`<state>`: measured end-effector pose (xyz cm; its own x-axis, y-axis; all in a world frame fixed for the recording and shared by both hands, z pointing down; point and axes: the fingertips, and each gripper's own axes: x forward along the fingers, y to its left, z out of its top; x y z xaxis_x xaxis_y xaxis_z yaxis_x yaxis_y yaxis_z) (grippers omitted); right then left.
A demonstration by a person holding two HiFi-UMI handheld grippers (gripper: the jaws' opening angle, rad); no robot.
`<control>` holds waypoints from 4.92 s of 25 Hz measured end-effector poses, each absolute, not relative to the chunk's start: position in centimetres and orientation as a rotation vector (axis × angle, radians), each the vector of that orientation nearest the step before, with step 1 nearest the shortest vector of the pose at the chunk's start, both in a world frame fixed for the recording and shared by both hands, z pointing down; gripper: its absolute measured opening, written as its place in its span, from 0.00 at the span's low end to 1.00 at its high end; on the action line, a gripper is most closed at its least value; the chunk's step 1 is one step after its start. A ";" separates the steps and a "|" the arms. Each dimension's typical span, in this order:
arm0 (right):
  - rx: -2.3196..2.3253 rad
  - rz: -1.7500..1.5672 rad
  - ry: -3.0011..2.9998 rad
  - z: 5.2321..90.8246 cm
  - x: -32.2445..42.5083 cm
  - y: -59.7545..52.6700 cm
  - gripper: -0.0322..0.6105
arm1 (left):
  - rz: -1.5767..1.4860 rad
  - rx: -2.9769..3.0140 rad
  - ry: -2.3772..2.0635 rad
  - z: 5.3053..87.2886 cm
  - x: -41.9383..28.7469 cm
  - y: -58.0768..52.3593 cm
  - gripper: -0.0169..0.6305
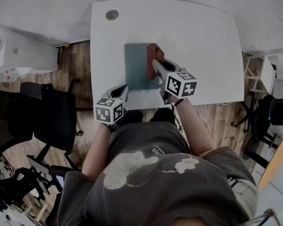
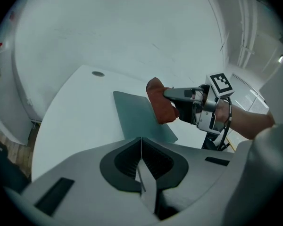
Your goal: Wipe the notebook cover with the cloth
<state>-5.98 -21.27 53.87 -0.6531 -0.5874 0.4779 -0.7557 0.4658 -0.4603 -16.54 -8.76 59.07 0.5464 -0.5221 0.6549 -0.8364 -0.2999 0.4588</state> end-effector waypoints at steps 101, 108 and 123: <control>1.200 0.958 -2.255 56.3 -1.8 -25.0 0.19 | 0.499 1.912 -1.055 60.7 -16.3 -8.1 0.02; 1.119 0.936 -2.333 54.5 -4.3 -23.9 0.19 | 0.507 1.914 -1.050 60.7 -15.8 -8.0 0.02; 0.850 0.936 -2.422 54.5 -13.8 -19.6 0.19 | 0.509 1.919 -1.028 60.8 -16.2 -7.9 0.02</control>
<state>-13.82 -19.58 54.49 -0.7316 -0.3922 0.5575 -0.6652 0.5896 -0.4582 -16.20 -7.93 60.82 0.5743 -0.4586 0.6781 -0.8174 -0.2749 0.5063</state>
